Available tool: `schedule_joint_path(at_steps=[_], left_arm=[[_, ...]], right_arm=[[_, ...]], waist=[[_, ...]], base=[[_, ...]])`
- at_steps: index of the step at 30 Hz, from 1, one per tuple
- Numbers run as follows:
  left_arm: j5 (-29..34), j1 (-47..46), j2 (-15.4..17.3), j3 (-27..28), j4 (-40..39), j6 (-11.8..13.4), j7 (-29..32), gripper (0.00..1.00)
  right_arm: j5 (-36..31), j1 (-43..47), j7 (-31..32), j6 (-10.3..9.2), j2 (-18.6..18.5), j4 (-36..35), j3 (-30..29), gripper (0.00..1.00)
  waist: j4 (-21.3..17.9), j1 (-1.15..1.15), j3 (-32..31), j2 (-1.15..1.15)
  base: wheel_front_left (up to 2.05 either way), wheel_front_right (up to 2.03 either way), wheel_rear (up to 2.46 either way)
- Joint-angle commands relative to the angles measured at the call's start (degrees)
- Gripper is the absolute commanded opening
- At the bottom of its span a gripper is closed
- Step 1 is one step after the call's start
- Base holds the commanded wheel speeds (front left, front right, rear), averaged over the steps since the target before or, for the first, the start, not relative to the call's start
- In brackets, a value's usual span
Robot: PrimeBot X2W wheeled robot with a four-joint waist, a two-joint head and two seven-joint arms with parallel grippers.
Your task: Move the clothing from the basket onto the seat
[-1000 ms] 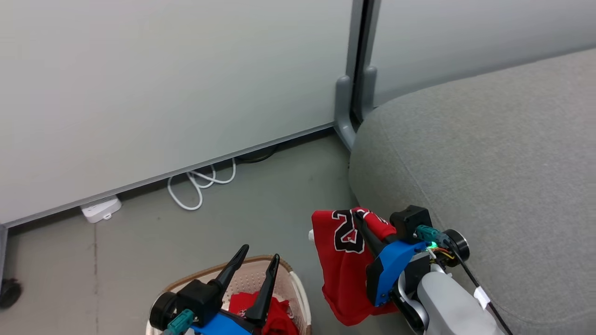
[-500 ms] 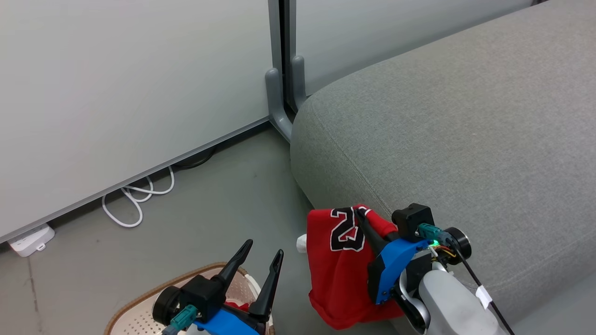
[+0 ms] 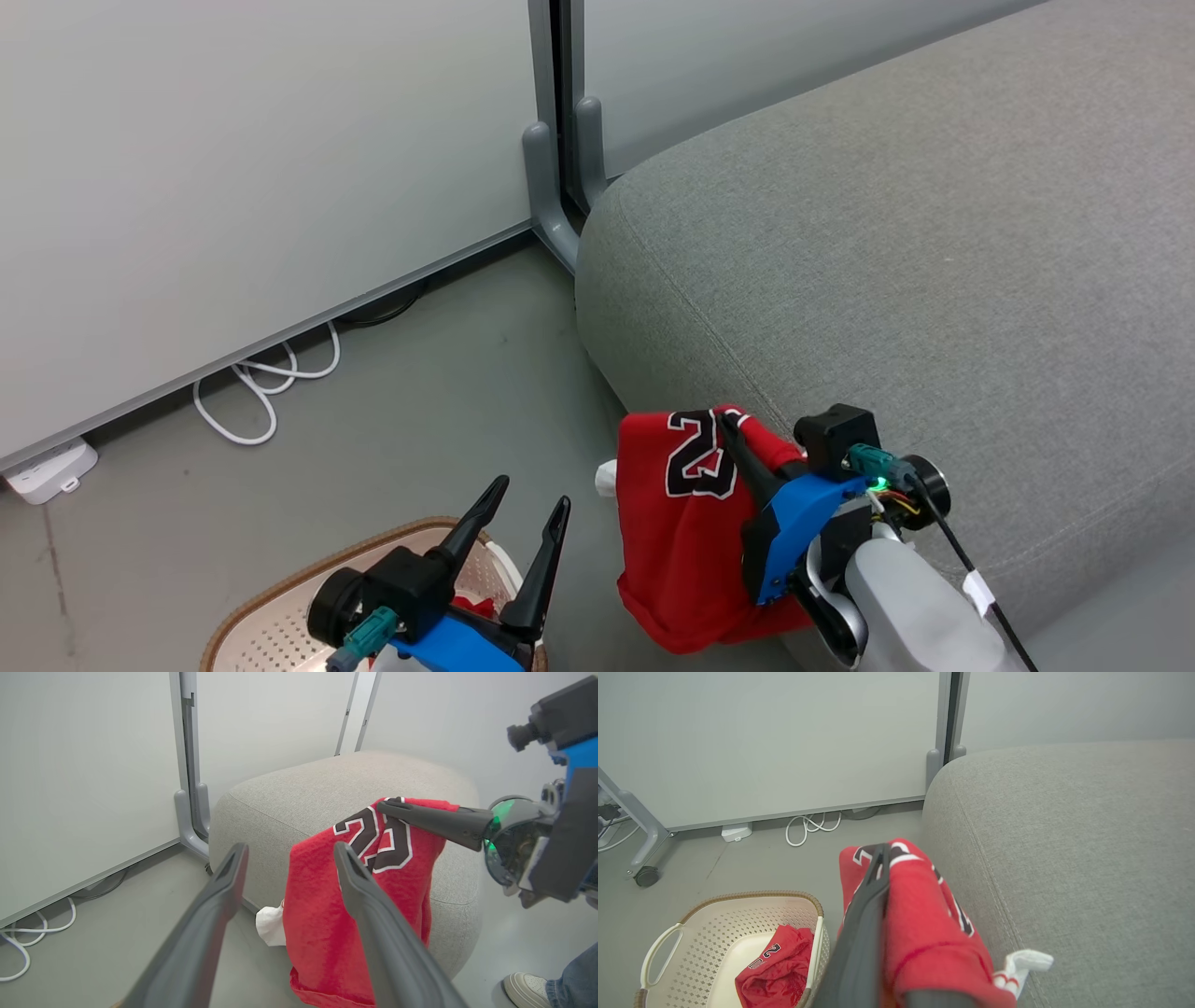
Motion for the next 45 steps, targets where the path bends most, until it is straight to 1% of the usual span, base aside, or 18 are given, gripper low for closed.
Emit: schedule_joint_path(at_steps=[1, 3, 7, 10, 15, 18, 20, 23, 25, 28, 31, 35, 41, 45], left_arm=[[0.0, -0.6, 0.3, 0.1, 0.0, -0.3, -0.2, 1.0], [0.2, -0.9, 0.4, 0.1, -0.1, -0.3, -0.2, 1.0], [0.6, -1.7, 1.0, -0.2, -0.5, -0.3, -0.2, 1.0], [0.8, -3.0, 1.7, -1.0, -0.9, -0.3, -0.2, 1.0], [0.9, -6.7, 3.0, -3.1, -1.7, -0.3, -0.2, 1.0], [0.8, -9.7, 4.0, -5.1, -2.0, -0.2, -0.2, 1.0], [0.6, -11.9, 4.6, -6.5, -2.4, -0.2, -0.2, 1.0], [0.5, -15.2, 5.5, -8.6, -3.1, -0.2, -0.2, 1.0], [0.4, -17.3, 6.2, -9.7, -3.5, -0.2, -0.2, 1.0], [0.3, -20.1, 7.3, -10.8, -4.1, -0.2, -0.2, 1.0], [0.4, -22.6, 8.1, -11.7, -4.8, -0.3, -0.2, 1.0], [0.6, -24.7, 8.8, -12.4, -5.4, -0.2, -0.2, 1.0], [0.7, -25.4, 8.8, -12.6, -5.4, -0.2, -0.2, 1.0], [0.4, -25.4, 8.8, -12.7, -5.2, -0.2, -0.2, 1.0]], right_arm=[[0.4, 0.1, -0.2, -0.04, 0.0, -0.2, -0.7, 0.0], [0.6, -1.0, -0.1, -0.04, 0.0, -0.2, -1.7, 0.0], [-2.0, -5.0, 0.4, -0.04, 0.0, -0.2, -5.4, 0.0], [-4.2, -9.1, 1.1, -0.05, -1.6, -1.1, -8.8, 0.0], [-6.3, -16.7, 3.1, -0.04, -6.7, -3.5, -15.6, 0.0], [-6.6, -20.8, 4.9, -0.05, -11.2, -5.2, -21.3, 0.0], [-7.7, -23.0, 6.5, -0.06, -14.8, -6.5, -24.5, 0.0], [-9.2, -25.3, 8.7, -0.06, -20.1, -8.9, -29.9, 0.0], [-10.4, -26.1, 10.2, -0.05, -23.0, -10.4, -33.4, 0.0], [-11.5, -26.4, 11.2, -0.05, -25.2, -11.8, -39.1, 0.0], [-11.3, -25.4, 10.8, -0.05, -25.6, -11.7, -43.9, 0.0], [-11.3, -23.5, 9.1, -0.05, -23.5, -9.7, -48.5, 0.0], [-12.9, -21.2, 6.1, -0.05, -19.7, -4.7, -51.0, 0.0], [-14.6, -20.6, 4.7, -0.05, -18.5, -1.4, -51.6, 0.0]], waist=[[0.3, 0.0, 0.3, 0.0], [0.6, 0.0, 0.8, 0.0], [1.1, 0.0, 2.6, 0.0], [1.8, 0.0, 4.8, 0.0], [4.5, 0.0, 10.1, 0.0], [6.4, 0.0, 13.5, 0.0], [7.6, 0.0, 15.9, 0.0], [9.7, 0.0, 19.8, 0.0], [10.9, 0.0, 22.2, 0.0], [12.2, 0.0, 25.4, 0.0], [13.3, 0.0, 28.3, 0.0], [14.2, 0.0, 30.9, 0.0], [14.9, 0.0, 32.1, 0.0], [15.2, 0.0, 32.1, 0.0]], base=[[0.0, 0.0, 0.0], [0.0, 0.0, 0.0], [0.0, 0.0, 0.0], [0.0, 0.0, 0.0], [0.0, 0.0, 0.0], [0.0, 0.0, 0.0], [0.0, 0.0, 0.0], [0.0, 0.0, 0.0], [0.0, 0.0, 0.0], [0.0, 0.0, 0.0], [0.0, 0.0, 0.0], [0.0, 0.0, 0.0], [0.0, 0.0, 0.0], [0.0, 0.0, 0.0]])
